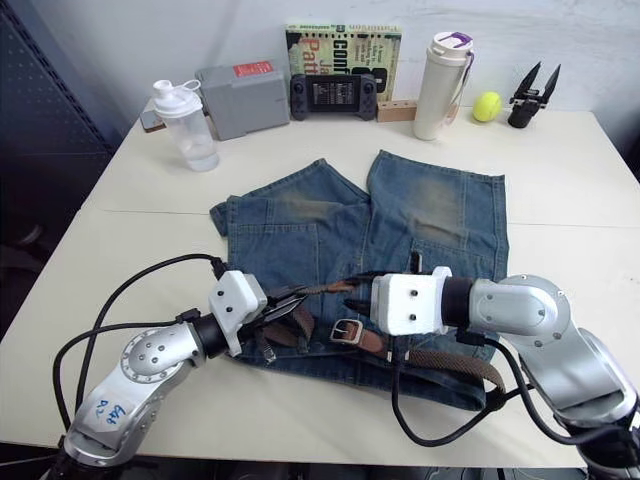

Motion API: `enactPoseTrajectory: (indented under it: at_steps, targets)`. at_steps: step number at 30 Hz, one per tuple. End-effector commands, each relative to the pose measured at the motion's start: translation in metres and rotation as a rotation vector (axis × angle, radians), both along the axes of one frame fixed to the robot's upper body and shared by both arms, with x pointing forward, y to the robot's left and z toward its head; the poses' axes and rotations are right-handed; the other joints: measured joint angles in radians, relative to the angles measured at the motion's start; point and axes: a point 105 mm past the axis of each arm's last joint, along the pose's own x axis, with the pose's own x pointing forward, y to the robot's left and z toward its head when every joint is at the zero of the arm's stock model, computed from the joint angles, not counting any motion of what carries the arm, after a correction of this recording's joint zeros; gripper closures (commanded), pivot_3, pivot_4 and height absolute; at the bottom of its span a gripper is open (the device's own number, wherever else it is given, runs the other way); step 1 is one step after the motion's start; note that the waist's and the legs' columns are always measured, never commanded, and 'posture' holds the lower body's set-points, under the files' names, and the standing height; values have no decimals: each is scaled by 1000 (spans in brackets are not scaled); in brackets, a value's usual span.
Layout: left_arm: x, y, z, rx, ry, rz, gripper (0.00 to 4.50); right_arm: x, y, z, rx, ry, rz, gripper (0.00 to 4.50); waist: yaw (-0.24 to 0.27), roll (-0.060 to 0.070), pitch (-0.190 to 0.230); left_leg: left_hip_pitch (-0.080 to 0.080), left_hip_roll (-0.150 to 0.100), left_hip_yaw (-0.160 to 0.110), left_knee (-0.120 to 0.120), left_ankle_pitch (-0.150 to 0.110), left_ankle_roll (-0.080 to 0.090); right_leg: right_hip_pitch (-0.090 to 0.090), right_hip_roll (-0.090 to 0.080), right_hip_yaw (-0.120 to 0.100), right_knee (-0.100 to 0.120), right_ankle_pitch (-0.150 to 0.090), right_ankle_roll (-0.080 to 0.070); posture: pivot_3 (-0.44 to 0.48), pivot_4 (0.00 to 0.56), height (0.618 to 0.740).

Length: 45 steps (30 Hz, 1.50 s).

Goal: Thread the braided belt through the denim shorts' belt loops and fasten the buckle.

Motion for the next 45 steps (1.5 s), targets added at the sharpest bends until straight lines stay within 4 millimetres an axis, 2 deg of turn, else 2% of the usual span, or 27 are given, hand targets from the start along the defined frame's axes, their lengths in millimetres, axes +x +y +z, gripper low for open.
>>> enactPoseTrajectory:
  at_steps: [1,2,3,8,12,19,26,29,32,35,36,37,40,45]
  targets:
    - [0,1,2,2,-6,15,4500,-7,-13,8,58,72,-76,1081,-1,0,0,0,0,0,0,0,0,0,0,0,0,0,0,0,150,731]
    - [0,1,2,0,0,17,4500,-9,-16,5,54,96,-91,710,2,0,0,0,0,0,0,0,0,0,0,0,0,0,0,0,150,731]
    - [1,2,3,-23,14,26,4500,-15,-19,-5,54,159,-105,201,2,0,0,0,0,-1,0,0,0,0,0,0,0,0,0,0,150,731]
    - [7,5,18,-117,22,38,4500,-40,-20,-47,34,342,-138,201,1,-1,0,0,-1,-1,0,0,0,0,0,0,0,0,0,0,150,731]
    - [9,5,30,-139,6,17,4500,-39,-16,-69,60,332,-206,201,0,-2,0,0,-1,0,0,0,0,0,1,0,1,0,0,0,150,731]
    - [11,1,41,-166,7,1,4500,-23,-16,-87,68,229,-328,201,0,-2,0,0,-1,0,0,0,-1,0,1,1,1,0,0,0,150,731]
    - [14,-1,46,-173,5,-2,4500,-13,-15,-91,127,189,-421,201,-2,-2,0,0,-1,0,0,0,-1,0,2,1,1,0,0,0,150,731]
    - [13,3,41,-153,16,1,4500,-12,-16,-89,140,180,-445,201,-2,-2,0,0,0,0,0,0,-2,0,2,1,1,0,0,0,150,731]
    - [9,7,35,-133,29,-5,4500,-12,-17,-90,135,179,-456,975,-2,-2,0,0,0,0,0,0,-2,0,2,1,1,0,0,0,150,731]
    - [7,9,30,-122,46,-7,4500,-13,-16,-92,142,207,-460,2332,-2,-2,0,0,0,0,0,0,-2,0,2,1,1,0,0,0,150,731]
    - [6,10,30,-121,49,-7,4500,-12,-16,-92,141,208,-462,2587,-1,-2,0,0,0,0,0,0,-2,0,2,1,1,0,0,0,150,731]
    - [6,11,28,-115,54,-5,4500,-12,-16,-92,136,210,-462,3167,0,-2,0,0,0,0,0,0,-2,0,2,1,1,0,0,0,150,731]
    - [5,13,19,-73,85,-10,4500,-10,-14,-90,143,218,-459,4424,-2,-2,0,0,0,0,0,0,-2,0,2,2,0,0,0,0,150,731]
    - [-8,12,-10,82,177,-72,4500,-3,-11,-83,190,239,-477,4465,-3,-2,0,0,0,0,0,0,-2,-1,3,2,1,0,0,0,150,731]
